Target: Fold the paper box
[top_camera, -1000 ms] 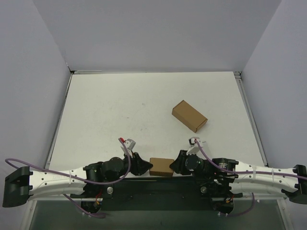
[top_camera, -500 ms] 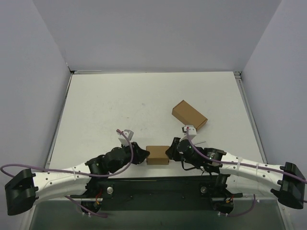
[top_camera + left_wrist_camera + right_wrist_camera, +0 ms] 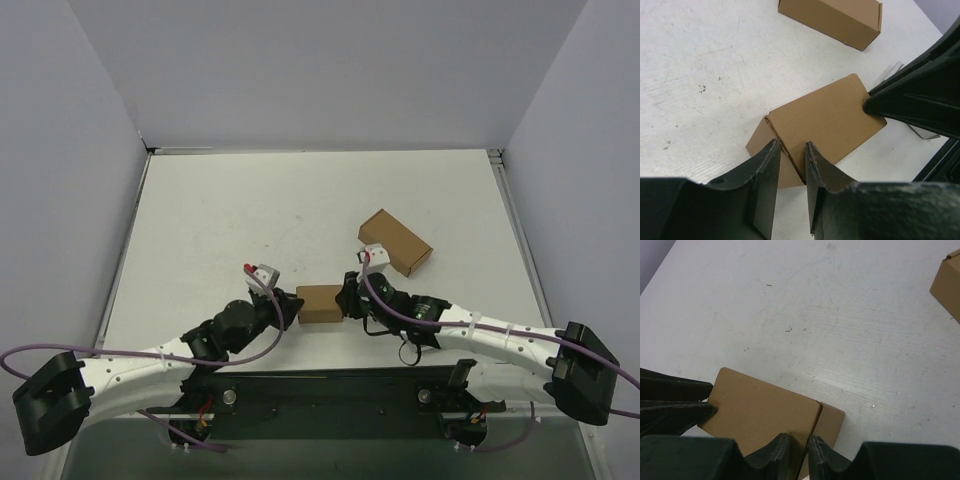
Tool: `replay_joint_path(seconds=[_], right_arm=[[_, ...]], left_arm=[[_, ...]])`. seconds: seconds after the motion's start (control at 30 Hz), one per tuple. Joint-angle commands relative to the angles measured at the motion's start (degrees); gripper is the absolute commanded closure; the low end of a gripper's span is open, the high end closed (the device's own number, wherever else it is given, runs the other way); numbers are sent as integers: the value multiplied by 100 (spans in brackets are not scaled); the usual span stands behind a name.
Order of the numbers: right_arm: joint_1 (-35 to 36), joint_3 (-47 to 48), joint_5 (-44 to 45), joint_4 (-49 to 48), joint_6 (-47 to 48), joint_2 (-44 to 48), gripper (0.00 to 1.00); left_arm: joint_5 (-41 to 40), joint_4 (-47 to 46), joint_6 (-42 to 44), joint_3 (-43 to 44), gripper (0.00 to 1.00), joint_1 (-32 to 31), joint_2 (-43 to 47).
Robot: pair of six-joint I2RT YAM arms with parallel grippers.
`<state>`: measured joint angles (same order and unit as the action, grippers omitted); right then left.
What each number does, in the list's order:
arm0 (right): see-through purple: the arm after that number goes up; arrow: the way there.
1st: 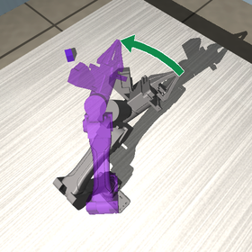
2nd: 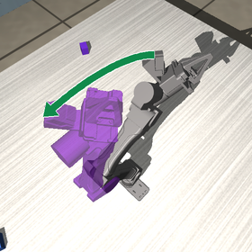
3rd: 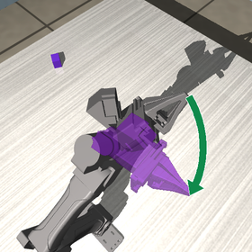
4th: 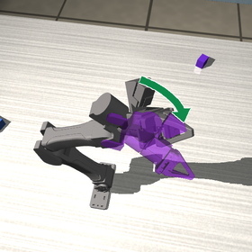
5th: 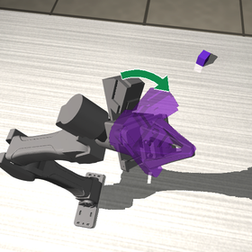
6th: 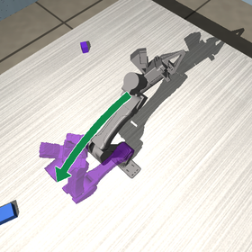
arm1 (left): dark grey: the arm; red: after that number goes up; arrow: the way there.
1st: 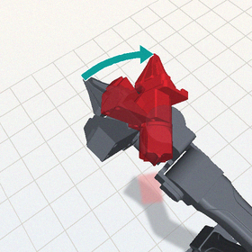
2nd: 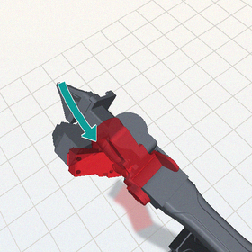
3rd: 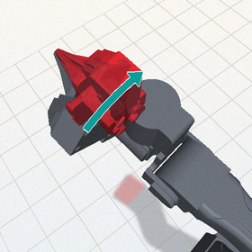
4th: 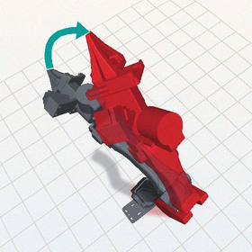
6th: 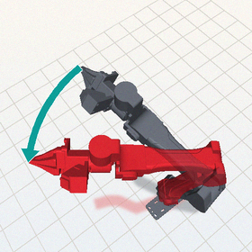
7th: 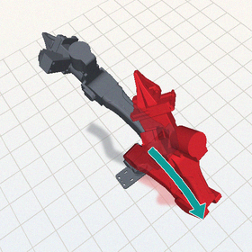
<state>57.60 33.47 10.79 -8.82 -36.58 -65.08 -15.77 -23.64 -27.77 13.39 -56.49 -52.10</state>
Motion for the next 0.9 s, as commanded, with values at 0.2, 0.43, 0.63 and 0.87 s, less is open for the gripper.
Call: replay_joint_path(seconds=[0.2, 0.43, 0.63, 0.87], right_arm=[[1490, -1026, 626, -595, -182, 794, 75], [1622, -1290, 627, -244, -578, 1322, 54], [1640, -1475, 670, 187, -772, 1840, 32], [1262, -1502, 100, 161, -448, 1516, 25]], left_arm=[[-523, -397, 98, -978, 61, -1496, 858], [-419, -1, -325, -996, 48, -1769, 1070], [-295, 263, -493, -1014, 36, -1866, 1193], [-295, 167, -572, -961, 31, -1857, 667]])
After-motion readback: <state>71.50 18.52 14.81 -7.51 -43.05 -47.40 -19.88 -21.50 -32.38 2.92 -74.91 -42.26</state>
